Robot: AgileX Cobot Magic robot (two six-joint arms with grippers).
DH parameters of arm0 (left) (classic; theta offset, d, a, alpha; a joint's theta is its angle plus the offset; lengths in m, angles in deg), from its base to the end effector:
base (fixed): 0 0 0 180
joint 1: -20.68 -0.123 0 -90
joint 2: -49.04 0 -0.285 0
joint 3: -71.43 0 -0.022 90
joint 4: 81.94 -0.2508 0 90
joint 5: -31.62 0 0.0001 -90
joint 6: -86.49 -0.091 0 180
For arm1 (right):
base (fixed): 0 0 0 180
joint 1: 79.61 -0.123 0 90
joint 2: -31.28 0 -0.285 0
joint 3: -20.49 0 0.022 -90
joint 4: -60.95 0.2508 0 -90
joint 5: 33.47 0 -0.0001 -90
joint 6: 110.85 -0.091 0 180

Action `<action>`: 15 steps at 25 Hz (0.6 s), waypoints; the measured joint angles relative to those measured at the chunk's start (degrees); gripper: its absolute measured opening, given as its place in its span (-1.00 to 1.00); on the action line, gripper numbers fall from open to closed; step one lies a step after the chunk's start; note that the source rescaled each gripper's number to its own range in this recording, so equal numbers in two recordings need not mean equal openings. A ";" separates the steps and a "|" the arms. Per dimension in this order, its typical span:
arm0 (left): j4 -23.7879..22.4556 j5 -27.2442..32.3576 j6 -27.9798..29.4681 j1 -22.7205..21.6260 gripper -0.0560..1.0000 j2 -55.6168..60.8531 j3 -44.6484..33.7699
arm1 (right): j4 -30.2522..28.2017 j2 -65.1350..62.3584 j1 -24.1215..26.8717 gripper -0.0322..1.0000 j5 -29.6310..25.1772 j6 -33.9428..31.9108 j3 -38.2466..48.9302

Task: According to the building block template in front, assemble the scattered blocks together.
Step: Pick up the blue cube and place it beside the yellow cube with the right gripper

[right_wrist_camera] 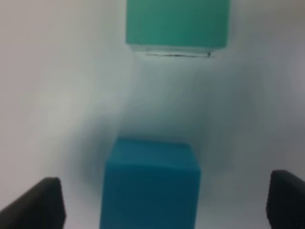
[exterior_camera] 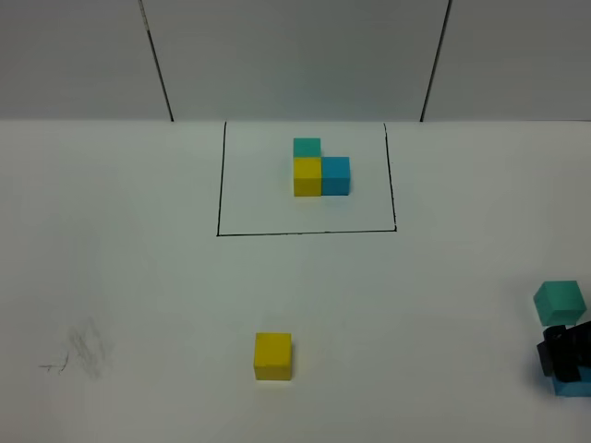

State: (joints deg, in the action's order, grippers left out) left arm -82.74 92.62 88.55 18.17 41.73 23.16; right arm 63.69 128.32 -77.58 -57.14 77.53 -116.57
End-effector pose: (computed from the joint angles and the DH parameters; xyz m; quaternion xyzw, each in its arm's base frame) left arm -0.0069 0.0008 0.2784 -0.0342 0.8500 0.0090 0.5256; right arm 0.2385 -0.0067 0.1406 -0.0345 0.9892 -0.0003 0.1427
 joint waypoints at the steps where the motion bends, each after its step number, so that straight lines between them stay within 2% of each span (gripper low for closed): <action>1: 0.00 0.00 0.00 0.00 -0.70 0.00 0.00 | 0.00 0.73 0.00 0.57 0.25 0.00 0.00; 11: 0.00 0.00 0.05 0.00 -0.70 0.00 0.00 | 0.86 4.99 0.00 0.54 1.91 0.00 -0.04; 13: 0.00 0.00 0.05 0.00 -0.70 0.00 0.00 | 0.86 5.04 0.00 0.40 1.93 0.11 -0.04; 15: 0.00 0.00 0.05 0.00 -0.70 0.00 0.00 | 0.86 5.06 0.00 0.05 1.93 0.82 -0.04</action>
State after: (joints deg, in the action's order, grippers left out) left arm -82.74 92.62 88.60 18.17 41.73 23.16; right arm 64.55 133.38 -77.58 -55.21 78.35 -116.61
